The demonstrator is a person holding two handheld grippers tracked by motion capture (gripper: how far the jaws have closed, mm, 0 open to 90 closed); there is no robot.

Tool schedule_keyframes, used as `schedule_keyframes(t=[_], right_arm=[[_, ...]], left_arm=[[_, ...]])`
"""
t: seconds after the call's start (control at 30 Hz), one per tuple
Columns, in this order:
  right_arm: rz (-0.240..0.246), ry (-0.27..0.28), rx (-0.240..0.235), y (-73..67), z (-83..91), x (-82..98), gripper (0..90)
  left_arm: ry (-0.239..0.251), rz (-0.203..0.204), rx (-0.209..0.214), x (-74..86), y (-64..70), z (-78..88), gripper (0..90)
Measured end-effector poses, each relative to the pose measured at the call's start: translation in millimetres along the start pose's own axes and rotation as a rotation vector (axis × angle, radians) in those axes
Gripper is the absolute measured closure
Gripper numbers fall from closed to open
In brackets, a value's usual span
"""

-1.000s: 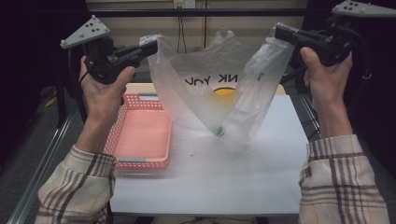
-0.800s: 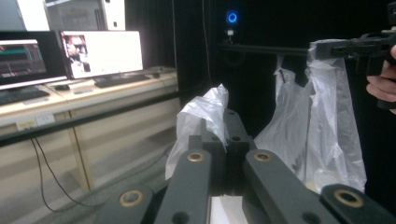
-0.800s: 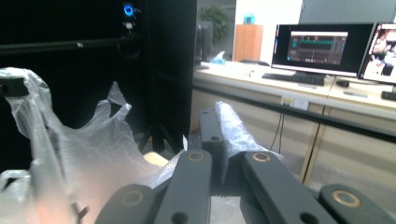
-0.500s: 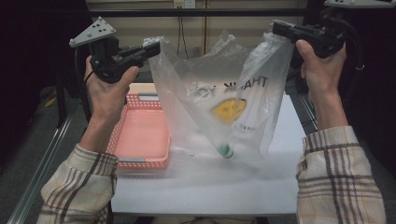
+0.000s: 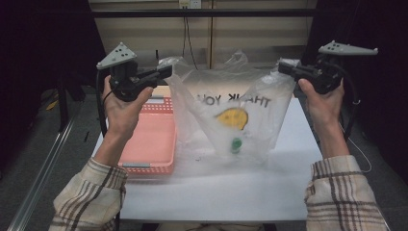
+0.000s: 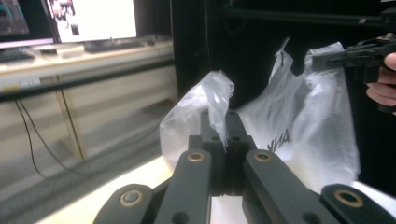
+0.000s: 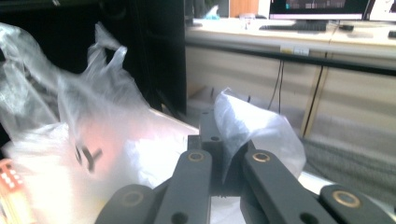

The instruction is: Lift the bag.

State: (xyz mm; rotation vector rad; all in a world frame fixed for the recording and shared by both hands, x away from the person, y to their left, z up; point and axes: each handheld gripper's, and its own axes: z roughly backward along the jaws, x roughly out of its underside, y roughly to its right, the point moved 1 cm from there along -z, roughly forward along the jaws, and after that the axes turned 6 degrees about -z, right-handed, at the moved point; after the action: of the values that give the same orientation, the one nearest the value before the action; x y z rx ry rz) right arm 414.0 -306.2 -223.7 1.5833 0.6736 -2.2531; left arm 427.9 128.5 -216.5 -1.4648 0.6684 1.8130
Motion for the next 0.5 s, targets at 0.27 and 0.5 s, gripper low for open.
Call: schedule_keyframes(t=[0.27, 0.5], right_arm=[[-0.003, -0.106, 0.035, 10.9, -11.9, 48.9, 90.0], [-0.002, -0.187, 0.126, 28.2, -27.1, 78.3, 90.0]], left_arm=[[-0.101, 0.028, -0.013, 42.2, -7.8, -18.2, 90.0], [-0.153, 0.06, -0.019, 66.6, -16.7, -35.6, 90.0]])
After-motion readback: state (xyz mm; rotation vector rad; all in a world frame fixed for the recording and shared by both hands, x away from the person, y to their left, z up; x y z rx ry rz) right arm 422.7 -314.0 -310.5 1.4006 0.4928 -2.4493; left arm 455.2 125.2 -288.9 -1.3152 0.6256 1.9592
